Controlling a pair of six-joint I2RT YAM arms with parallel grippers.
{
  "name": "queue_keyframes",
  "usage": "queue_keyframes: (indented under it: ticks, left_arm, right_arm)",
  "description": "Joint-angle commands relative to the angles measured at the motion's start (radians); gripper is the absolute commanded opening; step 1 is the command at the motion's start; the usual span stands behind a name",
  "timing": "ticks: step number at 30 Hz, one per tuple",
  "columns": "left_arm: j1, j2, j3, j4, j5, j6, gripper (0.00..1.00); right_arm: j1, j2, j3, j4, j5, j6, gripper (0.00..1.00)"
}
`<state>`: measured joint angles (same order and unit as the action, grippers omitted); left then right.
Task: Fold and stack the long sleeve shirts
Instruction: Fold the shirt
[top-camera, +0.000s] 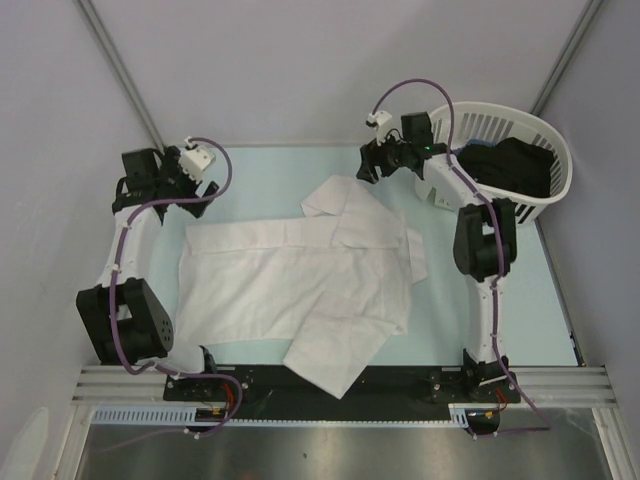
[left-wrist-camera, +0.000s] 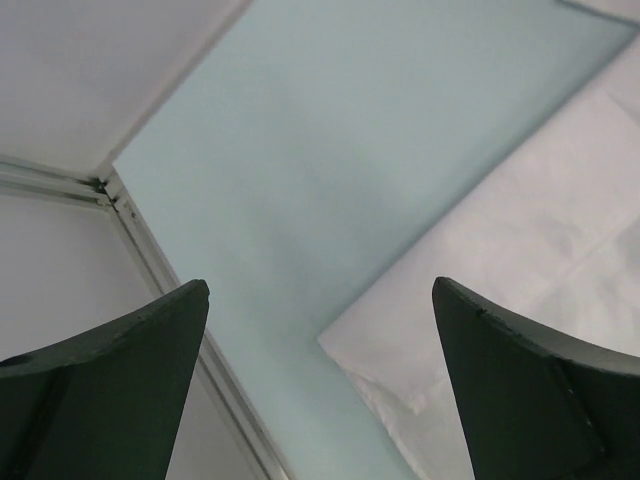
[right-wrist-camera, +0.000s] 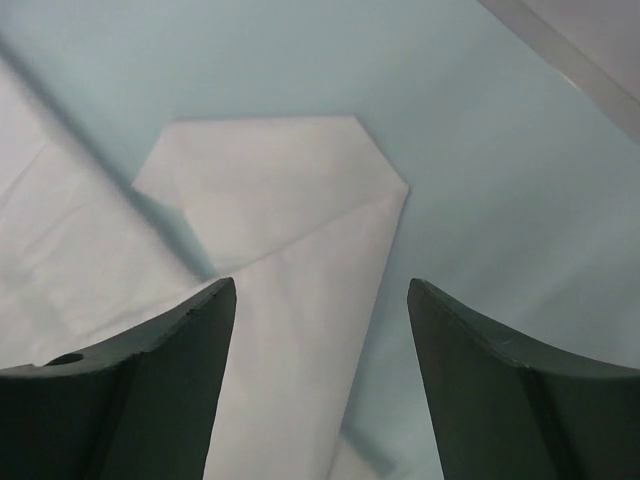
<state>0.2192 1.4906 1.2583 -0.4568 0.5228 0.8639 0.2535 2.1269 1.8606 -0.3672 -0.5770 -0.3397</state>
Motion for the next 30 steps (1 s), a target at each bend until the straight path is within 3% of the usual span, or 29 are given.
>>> queue_keyframes:
  ticks: [1,4,7,10,13,14,16,23,30]
  left_arm:
    - [-0.03,-0.056,0.001,0.196,-0.031,-0.235,0.99]
    - [-0.06,-0.032,0.042,0.169,-0.135,-0.253,1.0]
    - [-0.06,-0.036,0.056,0.159,-0.167,-0.259,0.99]
    - [-0.06,-0.07,0.012,0.248,-0.204,-0.305,0.99]
    - [-0.061,-0.096,-0.039,0.32,-0.205,-0.339,0.99]
    - [-0.066,-0.087,-0.031,0.301,-0.213,-0.342,0.99]
    - [-0.07,-0.075,-0.002,0.238,-0.195,-0.315,0.99]
    - [-0.072,-0.029,0.093,0.138,-0.169,-0.359,0.99]
    - [-0.092,-0.098,0.033,0.135,-0.15,-0.358,0.99]
  right_arm:
    - [0.035,0.218,0.251,0.002,0.035,0.054,0.73]
    - [0.043,0.356,0.412,-0.042,0.077,0.044,0.7]
    - [0.058,0.422,0.436,-0.041,0.13,-0.025,0.68]
    - [0.069,0.442,0.428,-0.058,0.155,-0.074,0.62]
    - [0.073,0.43,0.411,-0.072,0.131,-0.093,0.37]
    - [0.073,0.418,0.394,-0.072,0.123,-0.093,0.18]
    - [0.075,0.368,0.37,-0.069,0.097,-0.091,0.0]
    - [0.089,0.067,0.168,-0.012,-0.006,-0.042,0.0]
    - [0.162,-0.306,-0.328,-0.068,-0.083,-0.209,0.0]
